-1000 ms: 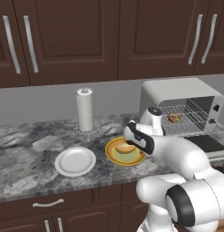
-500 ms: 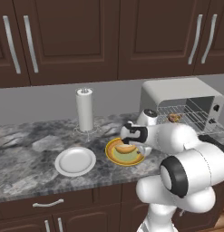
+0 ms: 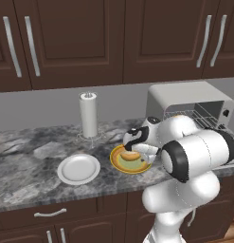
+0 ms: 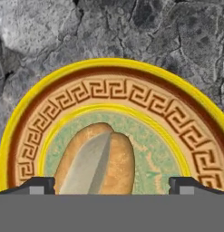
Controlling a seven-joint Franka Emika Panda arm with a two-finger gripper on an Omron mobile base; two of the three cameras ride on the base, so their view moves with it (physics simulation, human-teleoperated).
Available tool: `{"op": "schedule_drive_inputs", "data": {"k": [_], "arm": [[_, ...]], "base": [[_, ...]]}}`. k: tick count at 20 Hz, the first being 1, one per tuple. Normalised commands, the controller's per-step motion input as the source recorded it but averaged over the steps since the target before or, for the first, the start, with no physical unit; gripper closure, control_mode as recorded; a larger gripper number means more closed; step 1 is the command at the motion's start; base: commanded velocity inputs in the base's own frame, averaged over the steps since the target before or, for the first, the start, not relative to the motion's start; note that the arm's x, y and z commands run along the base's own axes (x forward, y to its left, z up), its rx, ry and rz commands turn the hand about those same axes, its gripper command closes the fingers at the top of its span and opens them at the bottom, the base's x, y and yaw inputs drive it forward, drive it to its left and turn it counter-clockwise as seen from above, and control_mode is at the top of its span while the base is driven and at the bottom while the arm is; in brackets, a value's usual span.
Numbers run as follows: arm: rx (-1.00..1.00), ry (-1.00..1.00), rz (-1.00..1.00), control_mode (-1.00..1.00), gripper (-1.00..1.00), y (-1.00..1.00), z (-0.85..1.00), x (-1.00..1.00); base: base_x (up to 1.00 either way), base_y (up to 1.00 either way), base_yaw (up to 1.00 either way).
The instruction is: Open the toaster oven door. Place the hotdog bun on the top rack in the toaster oven and place the chicken drumstick on the bottom rack.
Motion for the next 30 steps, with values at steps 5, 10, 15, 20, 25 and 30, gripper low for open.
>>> {"op": "schedule_drive_inputs", "data": {"k": [5,10,15,20,25,30], "arm": [[0.0,0.0,0.0,-1.0,-1.0,0.0,-0.22,0.17],[0.0,0.0,0.0,-1.0,-1.0,0.0,-0.23,0.18],[0.0,0.0,0.0,-1.0,1.0,0.0,-0.2,0.08],[0.0,0.0,0.0,-1.0,1.0,0.0,-0.12,0.01],[0.03,0.02,0.0,-1.0,1.0,0.0,-0.11,0.0],[0.13,0.0,0.01,-1.0,1.0,-0.02,0.12,-0.15]], "base": [[0.0,0.0,0.0],[0.0,0.0,0.0],[0.0,0.0,0.0],[0.0,0.0,0.0],[0.0,0.0,0.0],[0.0,0.0,0.0]]}}
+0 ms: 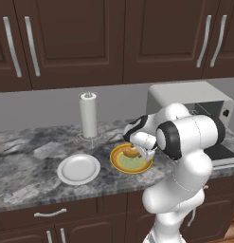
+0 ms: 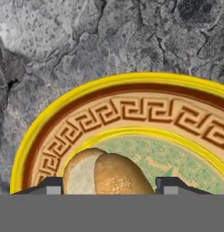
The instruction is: Open the toaster oven door. Place the hotdog bun on the top rack in the toaster oven and place the chicken drumstick on the bottom rack.
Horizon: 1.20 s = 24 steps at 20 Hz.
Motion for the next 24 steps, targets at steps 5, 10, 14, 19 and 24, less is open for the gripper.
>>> {"op": "schedule_drive_inputs", "data": {"k": [5,10,14,19,24], "arm": [[0.01,0.0,0.01,-1.0,1.0,0.0,0.33,-0.25],[0.0,0.0,0.0,-1.0,1.0,0.01,0.43,-0.29],[0.0,0.0,0.0,-1.0,1.0,0.0,0.41,-0.25],[0.0,0.0,0.01,-1.0,1.0,0.0,0.42,-0.27],[0.0,0.0,0.03,-1.0,1.0,-0.06,0.47,-0.32]], "base": [[0.0,0.0,0.0],[0.0,0.0,0.0],[0.0,0.0,0.0],[0.0,0.0,0.0],[0.0,0.0,0.0]]}}
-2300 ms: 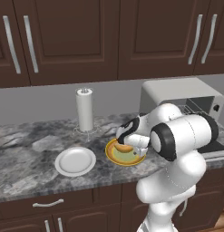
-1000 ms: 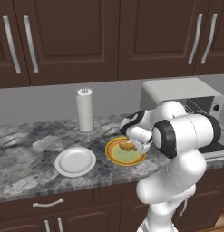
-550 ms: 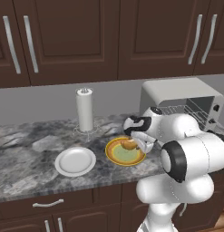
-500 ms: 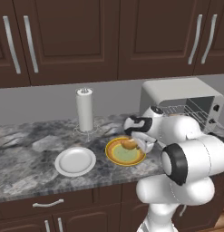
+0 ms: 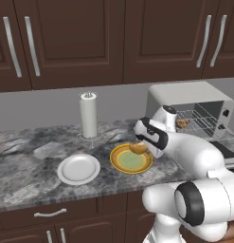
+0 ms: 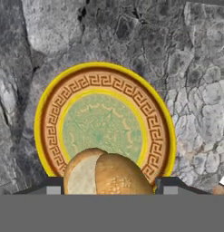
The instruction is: Open the toaster oven door. Place the hotdog bun on the top rack in the toaster oven and place the chicken drumstick on the bottom rack.
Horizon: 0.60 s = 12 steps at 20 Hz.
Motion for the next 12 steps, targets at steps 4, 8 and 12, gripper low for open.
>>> {"op": "schedule_drive_inputs", "data": {"k": [4,8,12], "arm": [[0.0,0.0,0.01,-1.0,1.0,-0.25,0.44,-0.33],[0.0,0.0,0.01,-1.0,1.0,-0.41,0.33,-0.29],[0.0,0.0,0.0,-1.0,1.0,-0.47,0.31,-0.23]], "base": [[0.0,0.0,0.0],[0.0,0.0,0.0],[0.0,0.0,0.0]]}}
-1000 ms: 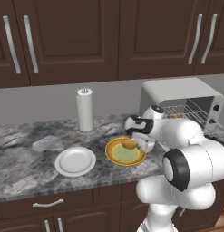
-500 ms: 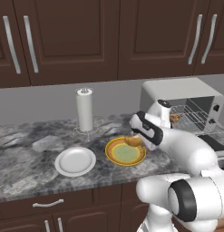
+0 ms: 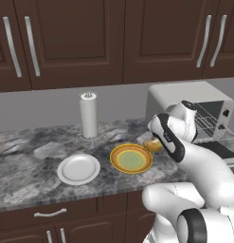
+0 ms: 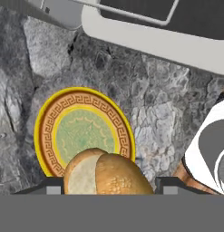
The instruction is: Open the toaster oven door. Place the hotdog bun on the top rack in the toaster oven and place the chicken drumstick on the bottom rack.
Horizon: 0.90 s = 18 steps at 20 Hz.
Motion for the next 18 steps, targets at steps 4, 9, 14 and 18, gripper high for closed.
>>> {"op": "schedule_drive_inputs", "data": {"k": [4,9,14,18], "arm": [[0.0,0.01,0.0,-1.0,1.0,-0.48,0.25,-0.07],[0.0,0.09,-0.11,-1.0,1.0,-0.5,0.23,0.0],[0.0,0.09,-0.18,-1.0,1.0,-0.58,0.14,0.03],[0.0,0.09,-0.15,-1.0,1.0,-0.56,0.1,0.15]], "base": [[0.0,0.0,0.0],[0.0,0.0,0.0],[0.0,0.0,0.0],[0.0,0.0,0.0]]}}
